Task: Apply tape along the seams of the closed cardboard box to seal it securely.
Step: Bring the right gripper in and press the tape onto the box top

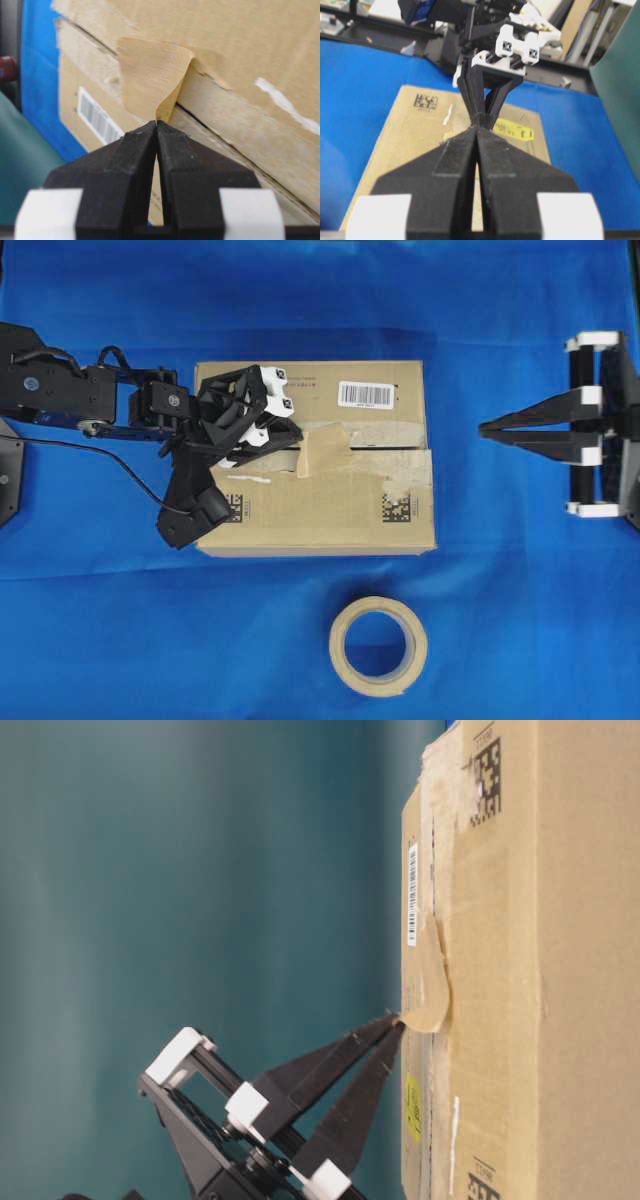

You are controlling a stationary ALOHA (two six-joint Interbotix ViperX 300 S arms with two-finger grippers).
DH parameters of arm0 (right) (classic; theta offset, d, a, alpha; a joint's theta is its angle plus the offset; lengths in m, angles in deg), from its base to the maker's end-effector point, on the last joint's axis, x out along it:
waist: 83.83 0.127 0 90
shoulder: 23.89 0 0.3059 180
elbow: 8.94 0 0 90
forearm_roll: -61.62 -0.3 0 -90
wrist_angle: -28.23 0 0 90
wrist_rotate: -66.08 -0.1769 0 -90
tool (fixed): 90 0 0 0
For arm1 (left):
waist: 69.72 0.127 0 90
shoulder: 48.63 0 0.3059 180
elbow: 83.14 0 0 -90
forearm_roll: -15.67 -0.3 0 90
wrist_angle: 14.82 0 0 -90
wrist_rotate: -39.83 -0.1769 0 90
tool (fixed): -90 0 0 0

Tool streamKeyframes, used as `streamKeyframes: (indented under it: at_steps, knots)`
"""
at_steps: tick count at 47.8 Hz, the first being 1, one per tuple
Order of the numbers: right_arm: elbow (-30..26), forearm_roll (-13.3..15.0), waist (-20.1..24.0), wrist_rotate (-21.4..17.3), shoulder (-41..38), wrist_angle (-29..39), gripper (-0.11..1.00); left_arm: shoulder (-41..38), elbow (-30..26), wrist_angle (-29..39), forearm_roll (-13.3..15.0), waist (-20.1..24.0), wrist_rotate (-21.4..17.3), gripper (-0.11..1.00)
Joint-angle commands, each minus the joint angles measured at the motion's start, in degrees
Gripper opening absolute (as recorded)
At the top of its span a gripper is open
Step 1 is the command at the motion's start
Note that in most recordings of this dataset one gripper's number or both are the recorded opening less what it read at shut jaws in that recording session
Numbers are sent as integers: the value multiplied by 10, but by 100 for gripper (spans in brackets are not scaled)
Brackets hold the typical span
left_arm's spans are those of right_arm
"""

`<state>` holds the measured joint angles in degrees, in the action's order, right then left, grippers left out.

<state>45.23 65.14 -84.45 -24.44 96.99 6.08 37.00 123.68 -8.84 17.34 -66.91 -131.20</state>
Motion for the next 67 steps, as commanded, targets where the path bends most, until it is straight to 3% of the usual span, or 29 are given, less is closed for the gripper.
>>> streamKeyframes:
  at_steps: [1,11,27,31,37,39,51,67]
  knots:
    - [-25,-13,-3,-1,-31,-21,0,5,-13,15,0,1,-6,0]
    - [-69,-41,-15,-1,-116,-36,0,6,-12,28,0,4,-15,0]
    - [-161,-61,-18,-6,-250,-39,2,6,-13,31,-1,7,-16,0]
    - [-185,-65,-18,-6,-276,-38,18,6,-13,31,-1,7,-16,0]
    - [-203,-69,-19,-6,-295,-30,55,5,-13,31,-1,7,-15,0]
    - [-207,-69,-19,-6,-302,-29,61,6,-13,31,-1,7,-15,0]
    - [-214,-78,-20,-25,-345,-33,48,6,-13,31,-1,7,-16,0]
    - [-219,-78,-13,-53,-417,-55,48,5,-13,31,-1,7,-15,0]
